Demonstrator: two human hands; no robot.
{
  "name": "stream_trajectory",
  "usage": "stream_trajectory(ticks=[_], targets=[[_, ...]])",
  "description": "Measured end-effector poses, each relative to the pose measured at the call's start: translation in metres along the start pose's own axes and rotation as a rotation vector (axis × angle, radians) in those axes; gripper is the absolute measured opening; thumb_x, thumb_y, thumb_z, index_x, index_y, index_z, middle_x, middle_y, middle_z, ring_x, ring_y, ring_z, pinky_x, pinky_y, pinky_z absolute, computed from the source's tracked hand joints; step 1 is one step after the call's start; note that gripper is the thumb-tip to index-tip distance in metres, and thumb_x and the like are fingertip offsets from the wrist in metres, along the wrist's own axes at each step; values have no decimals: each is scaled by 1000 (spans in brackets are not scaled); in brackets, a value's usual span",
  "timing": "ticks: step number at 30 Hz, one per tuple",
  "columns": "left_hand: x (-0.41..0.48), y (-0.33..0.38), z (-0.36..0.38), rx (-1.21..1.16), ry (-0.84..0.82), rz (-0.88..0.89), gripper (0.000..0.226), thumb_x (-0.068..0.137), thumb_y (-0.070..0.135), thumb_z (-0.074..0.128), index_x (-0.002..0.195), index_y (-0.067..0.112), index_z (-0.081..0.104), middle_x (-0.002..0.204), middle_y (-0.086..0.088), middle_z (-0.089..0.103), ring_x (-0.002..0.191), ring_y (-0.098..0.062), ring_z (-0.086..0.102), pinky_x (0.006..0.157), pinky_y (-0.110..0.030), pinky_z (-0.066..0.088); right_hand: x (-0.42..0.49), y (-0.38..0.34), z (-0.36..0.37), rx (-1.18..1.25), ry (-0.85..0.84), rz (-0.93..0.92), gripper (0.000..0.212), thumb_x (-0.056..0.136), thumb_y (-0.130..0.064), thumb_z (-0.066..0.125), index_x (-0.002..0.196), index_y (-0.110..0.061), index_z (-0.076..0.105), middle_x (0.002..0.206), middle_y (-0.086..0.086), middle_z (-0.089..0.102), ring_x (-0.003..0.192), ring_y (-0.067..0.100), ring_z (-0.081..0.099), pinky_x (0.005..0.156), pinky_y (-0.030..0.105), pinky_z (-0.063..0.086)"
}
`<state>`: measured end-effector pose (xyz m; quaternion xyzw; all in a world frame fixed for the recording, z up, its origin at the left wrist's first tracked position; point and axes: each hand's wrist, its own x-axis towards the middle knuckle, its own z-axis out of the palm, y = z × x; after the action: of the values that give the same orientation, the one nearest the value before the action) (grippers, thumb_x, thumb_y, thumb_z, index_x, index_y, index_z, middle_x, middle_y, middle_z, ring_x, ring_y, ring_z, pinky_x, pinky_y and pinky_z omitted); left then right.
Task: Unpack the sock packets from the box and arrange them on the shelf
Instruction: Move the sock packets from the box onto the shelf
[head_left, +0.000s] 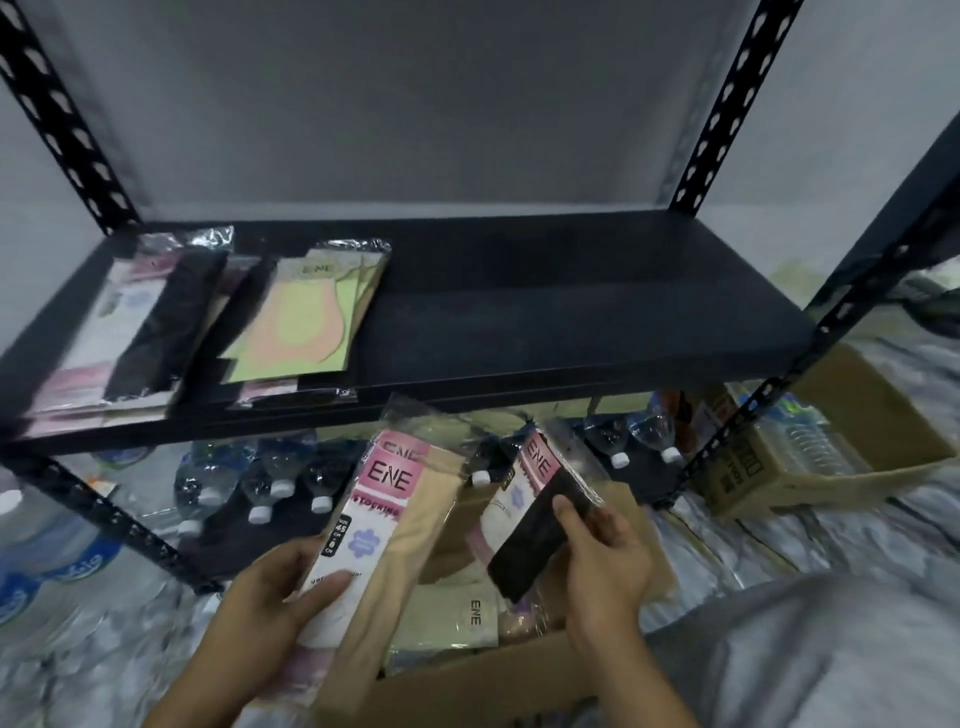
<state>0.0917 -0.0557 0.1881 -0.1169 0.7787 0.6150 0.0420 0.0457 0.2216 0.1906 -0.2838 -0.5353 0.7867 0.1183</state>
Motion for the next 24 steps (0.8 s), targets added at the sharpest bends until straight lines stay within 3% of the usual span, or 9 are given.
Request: stream_trajectory(ticks=[1,5,8,10,12,16,20,24], targets=[[-7,2,0,-58,11,3,34,59,28,91,86,15,74,96,-8,77,86,-18,73,75,-28,59,-9,-12,0,-6,-32,-44,17,80,-1,71,95,-7,67,85,3,71,65,1,69,51,8,50],[-34,32,-1,-255,93,52,26,68,1,76,93,2,70,95,-16,76,82,-19,74,66,-20,58,-37,-53,5,-19,-134,-165,17,76,-3,75,83,-17,69,72,-6,75,71,8,71,59,19,56],[-52,59,-17,-325,157,103,59,48,36,94,95,8,72,96,-12,77,89,-30,73,68,-27,61,-54,-85,18,20,-227,-211,17,76,-5,74,86,-18,71,81,-3,77,81,15,73,73,29,59],[-62,78,-32,-366,210,118,75,37,47,94,97,9,72,99,-12,76,89,-32,73,74,-36,61,-64,-106,31,60,-295,-222,17,77,-7,74,90,-16,72,87,2,77,86,19,73,77,32,58],[-67,96,-48,-401,252,126,58,55,35,91,103,8,70,102,-14,75,91,-35,72,79,-42,59,-72,-125,49,94,-367,-233,14,80,-6,71,91,-14,72,88,5,77,84,19,73,74,31,58],[-62,122,-94,-430,360,142,32,76,12,71,106,3,66,99,-17,75,76,-25,73,64,-33,61,-77,-157,95,123,-489,-194,7,84,-5,68,88,-9,72,86,11,75,78,22,73,67,31,60],[-36,141,-147,-287,455,116,18,86,13,69,103,5,68,100,-21,74,86,-36,70,83,-51,57,-70,-179,149,125,-560,-105,6,83,-4,70,89,-6,70,81,13,75,72,23,73,65,33,60],[5,161,-180,-202,466,69,17,89,11,66,103,0,66,93,-20,74,75,-33,72,63,-38,59,-48,-185,209,51,-637,30,13,82,-3,71,93,0,67,83,17,74,71,27,73,65,37,61]])
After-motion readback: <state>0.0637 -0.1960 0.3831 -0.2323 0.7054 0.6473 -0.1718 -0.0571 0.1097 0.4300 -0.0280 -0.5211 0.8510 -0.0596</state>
